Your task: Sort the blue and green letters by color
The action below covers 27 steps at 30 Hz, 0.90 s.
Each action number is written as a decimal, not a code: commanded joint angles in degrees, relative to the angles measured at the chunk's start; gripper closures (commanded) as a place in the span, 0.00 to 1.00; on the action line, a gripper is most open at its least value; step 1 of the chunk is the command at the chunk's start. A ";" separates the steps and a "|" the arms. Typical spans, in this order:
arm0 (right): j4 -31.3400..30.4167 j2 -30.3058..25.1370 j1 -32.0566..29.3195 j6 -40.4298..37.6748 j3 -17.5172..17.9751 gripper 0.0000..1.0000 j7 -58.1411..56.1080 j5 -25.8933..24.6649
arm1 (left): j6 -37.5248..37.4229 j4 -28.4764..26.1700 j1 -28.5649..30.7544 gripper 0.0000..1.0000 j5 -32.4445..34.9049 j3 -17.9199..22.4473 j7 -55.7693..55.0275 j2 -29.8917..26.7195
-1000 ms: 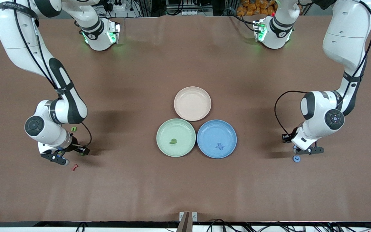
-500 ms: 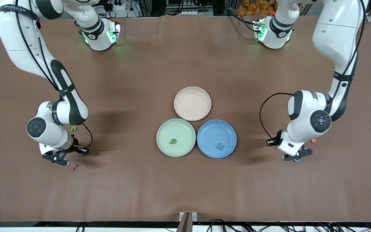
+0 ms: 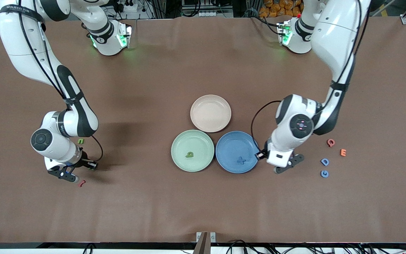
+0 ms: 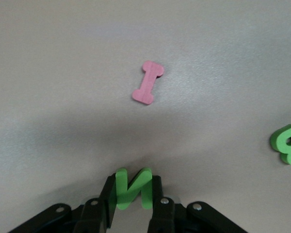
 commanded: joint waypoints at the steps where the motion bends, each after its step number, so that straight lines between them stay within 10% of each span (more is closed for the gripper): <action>1: 2.97 0.32 0.79 -3.65 -0.37 1.00 1.96 0.19 | -0.71 5.00 -4.21 1.00 -0.06 1.18 -6.65 4.16; 8: 3.76 -0.30 1.40 -5.41 -0.28 1.00 5.13 -0.25 | -0.62 5.79 -6.06 0.92 0.65 2.14 -9.12 4.69; 11: 3.76 -0.82 1.40 -5.68 -0.19 1.00 5.05 -0.16 | -0.62 5.70 -6.85 0.02 3.80 2.06 -8.86 4.69; 27: 4.11 -4.34 1.40 -11.47 1.30 1.00 6.27 0.55 | -5.89 4.82 -3.43 0.00 7.95 1.62 0.27 2.93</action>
